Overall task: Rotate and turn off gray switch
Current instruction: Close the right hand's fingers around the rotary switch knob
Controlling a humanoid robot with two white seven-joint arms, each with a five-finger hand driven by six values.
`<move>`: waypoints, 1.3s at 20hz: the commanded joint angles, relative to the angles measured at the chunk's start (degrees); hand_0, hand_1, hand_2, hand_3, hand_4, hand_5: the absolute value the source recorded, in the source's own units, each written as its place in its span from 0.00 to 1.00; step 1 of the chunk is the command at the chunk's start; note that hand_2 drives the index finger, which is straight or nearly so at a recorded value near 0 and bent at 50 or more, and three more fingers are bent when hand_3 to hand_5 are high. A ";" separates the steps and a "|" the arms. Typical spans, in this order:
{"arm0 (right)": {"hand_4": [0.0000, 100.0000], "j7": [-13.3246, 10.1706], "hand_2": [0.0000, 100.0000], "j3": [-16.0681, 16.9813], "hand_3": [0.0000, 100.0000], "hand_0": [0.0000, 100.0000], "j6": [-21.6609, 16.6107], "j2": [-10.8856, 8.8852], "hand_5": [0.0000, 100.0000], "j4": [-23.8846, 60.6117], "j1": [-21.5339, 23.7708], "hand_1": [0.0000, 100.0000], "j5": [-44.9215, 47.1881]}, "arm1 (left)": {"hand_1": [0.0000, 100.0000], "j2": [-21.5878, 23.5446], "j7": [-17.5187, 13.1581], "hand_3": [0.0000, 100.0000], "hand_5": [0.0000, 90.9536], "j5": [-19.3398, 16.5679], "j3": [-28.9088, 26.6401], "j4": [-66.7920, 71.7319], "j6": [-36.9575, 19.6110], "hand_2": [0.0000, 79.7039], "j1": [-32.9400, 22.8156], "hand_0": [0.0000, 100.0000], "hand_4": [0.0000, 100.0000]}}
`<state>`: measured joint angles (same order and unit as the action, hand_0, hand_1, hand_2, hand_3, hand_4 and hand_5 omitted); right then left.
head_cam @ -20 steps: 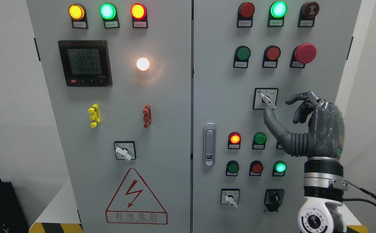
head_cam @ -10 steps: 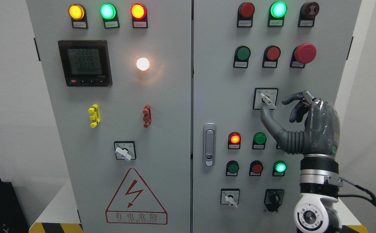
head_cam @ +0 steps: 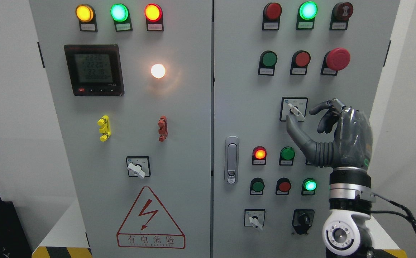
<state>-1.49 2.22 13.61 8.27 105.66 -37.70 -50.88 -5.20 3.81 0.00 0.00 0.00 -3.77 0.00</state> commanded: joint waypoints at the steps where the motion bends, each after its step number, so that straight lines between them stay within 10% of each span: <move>1: 0.94 0.43 0.59 -0.02 0.92 0.06 0.54 -0.09 1.00 -1.78 -0.62 0.47 -0.01 | 0.39 0.01 -0.03 0.00 0.00 1.14 -0.44 -1.49 -0.01 0.00 0.53 0.12 0.00; 26: 0.94 0.43 0.59 -0.02 0.93 0.09 1.42 -0.27 1.00 -2.22 -1.50 0.46 -0.10 | 0.39 0.01 -0.03 0.00 0.00 1.14 -0.44 -1.49 -0.01 0.00 0.53 0.12 0.00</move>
<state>-1.05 2.27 14.74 8.02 103.87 -38.94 -50.93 -5.19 3.81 0.00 0.00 0.00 -3.77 0.00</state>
